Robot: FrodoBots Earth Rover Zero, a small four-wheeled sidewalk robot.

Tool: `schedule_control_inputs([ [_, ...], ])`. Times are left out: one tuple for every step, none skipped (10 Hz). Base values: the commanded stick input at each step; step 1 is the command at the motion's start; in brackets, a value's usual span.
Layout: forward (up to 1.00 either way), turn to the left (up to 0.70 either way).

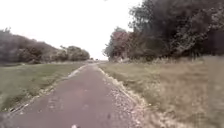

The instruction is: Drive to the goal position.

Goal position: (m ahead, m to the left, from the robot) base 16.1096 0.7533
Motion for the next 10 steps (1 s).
schedule_control_inputs([
  [1.00,0.39],
  [1.00,0.38],
  [1.00,0.36],
  [1.00,0.01],
  [1.00,0.01],
  [1.00,0.01],
  [1.00,0.01],
  [1.00,0.01],
  [1.00,0.01],
  [1.00,0.01],
])
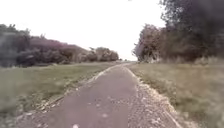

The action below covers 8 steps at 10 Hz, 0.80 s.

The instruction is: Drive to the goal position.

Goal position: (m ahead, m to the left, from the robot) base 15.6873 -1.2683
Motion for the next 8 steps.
schedule_control_inputs([
  [1.00,0.01],
  [1.00,0.01],
  [1.00,0.01],
  [1.00,0.01],
  [1.00,0.01],
  [1.00,0.01],
  [1.00,0.00],
  [1.00,-0.01],
])
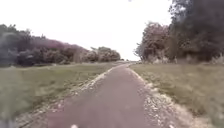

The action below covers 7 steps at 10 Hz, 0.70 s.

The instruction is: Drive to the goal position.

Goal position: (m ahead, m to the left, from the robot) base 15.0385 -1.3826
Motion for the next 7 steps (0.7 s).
schedule_control_inputs([
  [1.00,-0.01],
  [1.00,-0.01],
  [1.00,-0.01],
  [1.00,-0.01],
  [1.00,-0.01],
  [1.00,-0.01],
  [1.00,-0.01],
])
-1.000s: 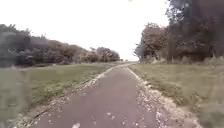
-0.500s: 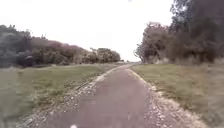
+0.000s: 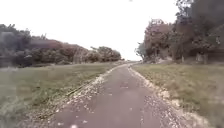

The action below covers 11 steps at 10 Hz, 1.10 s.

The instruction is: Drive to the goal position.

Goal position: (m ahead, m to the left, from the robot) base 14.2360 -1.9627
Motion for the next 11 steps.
schedule_control_inputs([
  [1.00,-0.01],
  [1.00,-0.03],
  [1.00,-0.06],
  [1.00,-0.30],
  [1.00,-0.33],
  [1.00,-0.19],
  [1.00,-0.08],
  [1.00,-0.01],
  [1.00,-0.01],
  [1.00,-0.01],
  [1.00,-0.01],
])
